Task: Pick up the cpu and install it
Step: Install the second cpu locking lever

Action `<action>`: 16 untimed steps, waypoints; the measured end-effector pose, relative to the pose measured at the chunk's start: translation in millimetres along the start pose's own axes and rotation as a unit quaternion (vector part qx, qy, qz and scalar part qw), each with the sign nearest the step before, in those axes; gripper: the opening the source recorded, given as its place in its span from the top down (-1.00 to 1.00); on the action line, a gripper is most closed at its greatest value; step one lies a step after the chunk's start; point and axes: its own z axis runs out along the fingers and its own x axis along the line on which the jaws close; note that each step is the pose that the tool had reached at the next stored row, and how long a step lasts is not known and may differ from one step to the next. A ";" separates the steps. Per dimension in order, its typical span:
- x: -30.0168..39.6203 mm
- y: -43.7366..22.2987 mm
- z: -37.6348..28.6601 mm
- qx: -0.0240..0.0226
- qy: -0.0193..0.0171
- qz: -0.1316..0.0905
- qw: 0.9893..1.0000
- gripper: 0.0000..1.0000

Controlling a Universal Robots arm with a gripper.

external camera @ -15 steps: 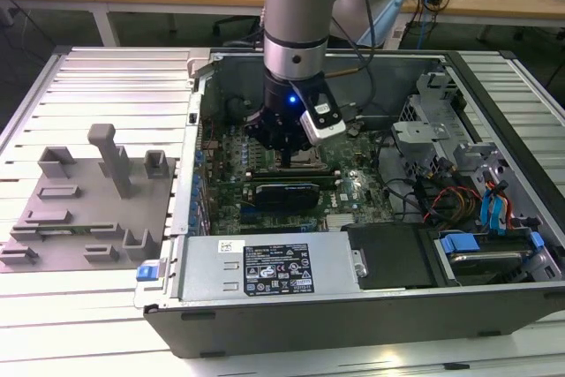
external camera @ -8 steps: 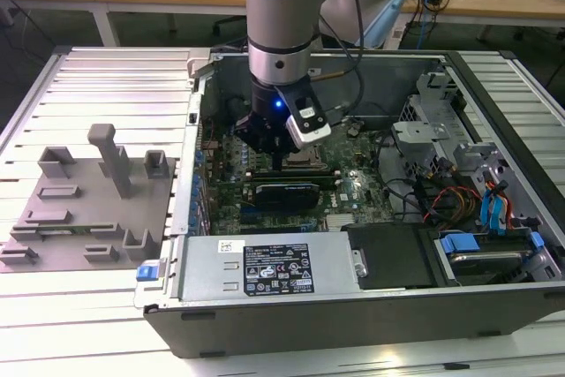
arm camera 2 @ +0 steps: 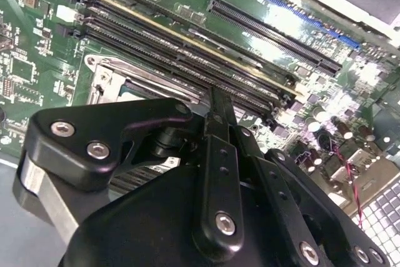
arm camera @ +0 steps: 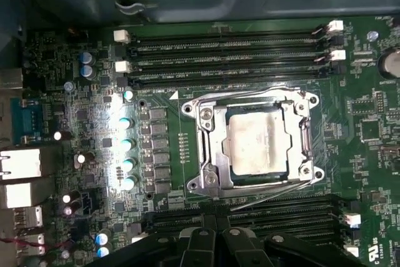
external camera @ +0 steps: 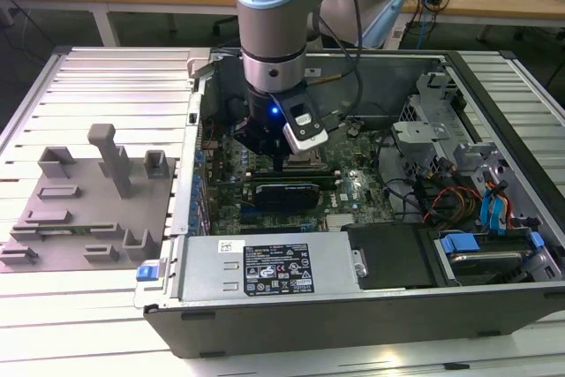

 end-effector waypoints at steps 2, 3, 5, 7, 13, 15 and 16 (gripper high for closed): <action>0.7 -4.1 1.1 -0.007 -0.003 0.000 1.000 0.79; 1.1 -5.2 1.5 -0.009 -0.004 0.001 1.000 0.79; 2.0 -8.0 2.6 -0.014 -0.006 0.001 1.000 0.79; 3.4 -11.2 3.9 -0.025 -0.009 0.002 1.000 0.79; 5.1 -11.8 6.1 -0.041 -0.012 0.003 0.999 0.79; 6.3 -11.9 7.1 -0.044 -0.013 0.003 0.999 0.79; 7.3 -12.0 7.9 -0.047 -0.014 0.003 0.999 0.79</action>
